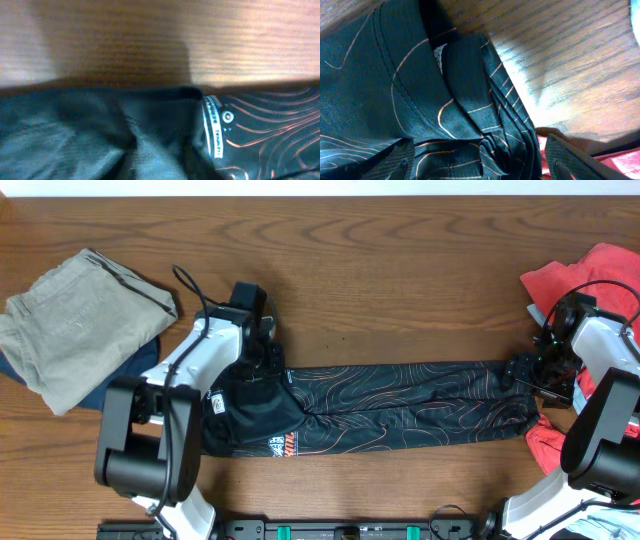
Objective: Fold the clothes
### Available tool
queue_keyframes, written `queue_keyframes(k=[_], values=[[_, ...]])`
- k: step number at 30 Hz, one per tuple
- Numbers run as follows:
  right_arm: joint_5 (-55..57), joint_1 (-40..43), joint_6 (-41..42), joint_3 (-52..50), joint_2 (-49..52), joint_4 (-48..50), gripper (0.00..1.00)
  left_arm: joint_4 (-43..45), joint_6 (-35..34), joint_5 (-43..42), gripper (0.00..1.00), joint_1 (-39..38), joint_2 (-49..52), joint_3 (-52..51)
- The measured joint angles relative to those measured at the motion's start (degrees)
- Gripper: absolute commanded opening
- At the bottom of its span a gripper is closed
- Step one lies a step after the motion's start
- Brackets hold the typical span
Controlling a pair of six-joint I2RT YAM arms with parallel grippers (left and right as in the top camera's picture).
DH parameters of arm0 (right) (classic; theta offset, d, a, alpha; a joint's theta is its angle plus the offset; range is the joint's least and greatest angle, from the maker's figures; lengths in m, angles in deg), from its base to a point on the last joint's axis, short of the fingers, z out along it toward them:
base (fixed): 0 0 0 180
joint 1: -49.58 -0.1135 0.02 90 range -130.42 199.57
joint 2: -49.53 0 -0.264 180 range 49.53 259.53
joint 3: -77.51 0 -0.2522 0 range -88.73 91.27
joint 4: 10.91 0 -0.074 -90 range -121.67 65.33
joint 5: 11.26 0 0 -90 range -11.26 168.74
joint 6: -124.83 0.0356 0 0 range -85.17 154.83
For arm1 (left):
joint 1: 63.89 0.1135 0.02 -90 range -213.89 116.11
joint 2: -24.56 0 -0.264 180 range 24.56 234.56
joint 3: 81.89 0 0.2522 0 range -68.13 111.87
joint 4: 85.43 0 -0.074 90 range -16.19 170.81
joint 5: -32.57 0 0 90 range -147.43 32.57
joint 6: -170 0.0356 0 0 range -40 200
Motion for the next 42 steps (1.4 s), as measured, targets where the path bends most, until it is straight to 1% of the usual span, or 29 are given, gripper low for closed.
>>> queue_keyframes(k=[2, 5, 12, 15, 18, 23, 24, 25, 27, 28, 33, 42], values=[[0.0, 0.0, 0.0, 0.0, 0.0, 0.0, 0.81, -0.8, -0.2, -0.2, 0.06, 0.0, 0.2, 0.0], [-0.1, 0.0, 0.0, 0.0, 0.0, 0.0, 0.81, -4.4, -0.2, -0.9, 0.06, 0.0, 0.0, 0.0], [-0.2, 0.0, -0.1, 0.0, 0.0, 0.3, 0.81, -21.0, -0.4, -5.4, 0.06, -0.3, -4.9, 0.0], [-0.2, 0.0, -0.2, 0.0, 0.0, 0.5, 0.81, -24.2, -0.4, -6.6, 0.06, -1.5, -7.3, 0.0], [-0.2, 0.0, -0.2, 0.0, 0.0, 0.5, 0.81, -24.3, -0.4, -7.1, 0.06, -3.8, -7.8, 0.0], [-0.2, 0.0, -0.2, 0.0, 0.0, 0.4, 0.81, -21.8, -0.4, -7.4, 0.06, -7.0, -7.8, -0.1], [-0.2, 0.0, -0.2, 0.0, 0.0, 0.4, 0.82, -21.4, -0.4, -7.5, 0.10, -7.4, -7.8, -0.1], [-0.2, 0.0, -0.2, 0.0, 0.0, 0.4, 0.82, -20.7, -0.3, -7.5, 0.22, -7.8, -7.8, -0.1], [-0.2, 0.0, -0.2, 0.0, 0.0, 0.4, 0.82, -18.8, -0.4, -7.5, 0.32, -7.9, -7.8, -0.1], [-0.2, 0.0, -0.2, 0.0, 0.0, 0.4, 0.82, -17.8, -0.7, -7.5, 0.34, -7.8, -7.8, -0.1], [-0.2, 0.0, -0.4, 0.0, 0.0, 0.4, 0.83, -13.1, -1.5, -7.0, 0.37, -6.1, -7.8, -0.2], [-0.2, 0.0, -2.0, 0.0, 0.0, 0.5, 0.83, -14.9, -1.7, -6.8, 0.37, 0.4, -9.1, -0.2]])
